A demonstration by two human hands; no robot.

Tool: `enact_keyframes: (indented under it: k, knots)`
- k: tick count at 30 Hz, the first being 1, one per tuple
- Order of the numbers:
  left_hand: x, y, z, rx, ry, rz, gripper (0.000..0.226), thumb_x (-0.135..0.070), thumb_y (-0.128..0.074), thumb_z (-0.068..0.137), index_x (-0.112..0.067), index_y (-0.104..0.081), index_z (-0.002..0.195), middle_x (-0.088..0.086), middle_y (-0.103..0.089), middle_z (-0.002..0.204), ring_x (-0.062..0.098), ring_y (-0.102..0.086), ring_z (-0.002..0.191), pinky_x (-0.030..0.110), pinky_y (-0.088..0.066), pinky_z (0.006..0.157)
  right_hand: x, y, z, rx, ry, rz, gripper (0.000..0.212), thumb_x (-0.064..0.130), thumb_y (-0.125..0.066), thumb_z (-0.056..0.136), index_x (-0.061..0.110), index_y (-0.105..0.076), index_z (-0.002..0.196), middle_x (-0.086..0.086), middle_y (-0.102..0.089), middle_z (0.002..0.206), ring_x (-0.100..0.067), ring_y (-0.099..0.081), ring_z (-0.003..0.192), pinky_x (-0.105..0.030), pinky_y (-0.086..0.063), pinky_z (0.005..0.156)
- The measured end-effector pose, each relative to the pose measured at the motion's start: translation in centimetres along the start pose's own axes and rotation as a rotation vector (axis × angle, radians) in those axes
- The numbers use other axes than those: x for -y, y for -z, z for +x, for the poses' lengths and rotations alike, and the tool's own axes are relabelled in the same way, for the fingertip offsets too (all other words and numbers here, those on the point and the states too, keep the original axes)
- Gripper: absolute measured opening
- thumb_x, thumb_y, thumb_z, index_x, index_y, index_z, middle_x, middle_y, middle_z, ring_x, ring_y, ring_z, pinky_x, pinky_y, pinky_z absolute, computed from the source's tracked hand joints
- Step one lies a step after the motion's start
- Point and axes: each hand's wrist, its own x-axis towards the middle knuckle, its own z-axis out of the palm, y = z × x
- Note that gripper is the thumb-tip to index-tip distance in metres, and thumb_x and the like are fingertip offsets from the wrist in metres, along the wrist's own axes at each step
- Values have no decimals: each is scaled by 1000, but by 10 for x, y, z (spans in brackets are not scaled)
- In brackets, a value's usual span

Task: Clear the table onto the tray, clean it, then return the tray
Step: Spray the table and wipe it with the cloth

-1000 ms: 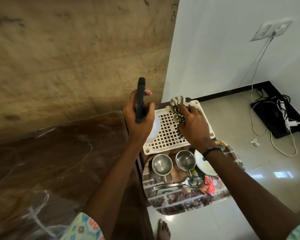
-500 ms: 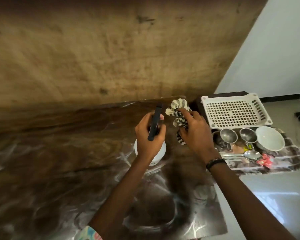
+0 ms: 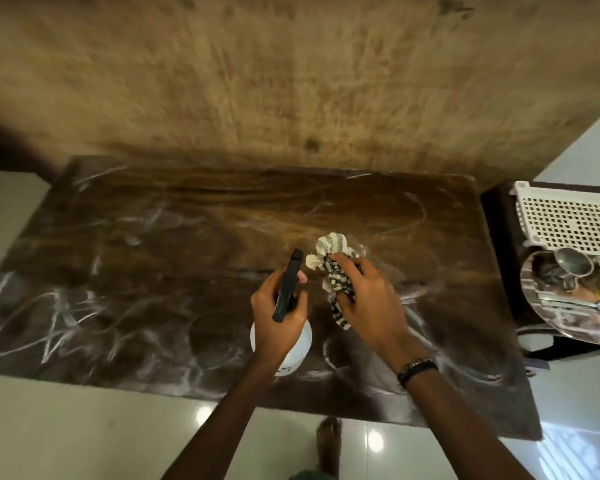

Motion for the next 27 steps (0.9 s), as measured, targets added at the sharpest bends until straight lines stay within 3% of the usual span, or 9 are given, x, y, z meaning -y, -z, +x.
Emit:
enact_keyframes:
  k: [4, 12, 17, 20, 23, 27]
  knots:
    - [27, 58, -27, -38, 11, -4, 17, 2, -56, 76, -2, -66, 88, -3, -67, 83, 0, -62, 76, 10, -46, 76, 44, -41, -21, 31, 37, -11, 68, 16, -59, 91, 31, -26, 148, -4, -42, 141, -25, -44, 126, -40, -48, 100]
    - [63, 188, -80, -142, 125, 9, 20, -5, -59, 78, -2, -66, 96, -2, -68, 89, 5, -65, 87, 16, -50, 83, 153, -99, -45, 115, 122, -9, 66, 19, -59, 90, 31, -30, 148, -3, -43, 139, -25, -42, 127, -41, -48, 95]
    - [97, 264, -100, -230, 251, 12, 26, 2, -63, 78, -16, -66, 96, -2, -68, 80, 1, -59, 61, 12, -47, 62, 222, -145, -45, 163, 206, -6, 63, 18, -57, 90, 34, -31, 146, 1, -43, 137, -22, -40, 125, -41, -51, 89]
    - [120, 306, -107, -278, 325, 24, 31, 9, -60, 77, -17, -65, 92, 14, -63, 72, 6, -43, 43, 14, -39, 48, 261, -175, -40, 190, 223, -30, 63, 20, -56, 91, 35, -29, 147, 1, -41, 138, -21, -38, 126, -41, -52, 88]
    - [142, 350, -108, -317, 382, 28, 28, 14, -56, 76, -11, -64, 87, 26, -57, 70, 8, -36, 42, 15, -35, 45, 302, -212, -30, 224, 246, -37, 64, 19, -55, 91, 35, -29, 147, 1, -41, 139, -22, -38, 127, -42, -52, 89]
    - [171, 404, -103, -375, 442, -4, 34, 20, -51, 79, -12, -62, 84, 24, -53, 69, 7, -35, 40, 15, -31, 43, 354, -265, -17, 272, 268, -56, 66, 19, -54, 91, 36, -26, 148, 0, -39, 142, -23, -38, 128, -41, -49, 95]
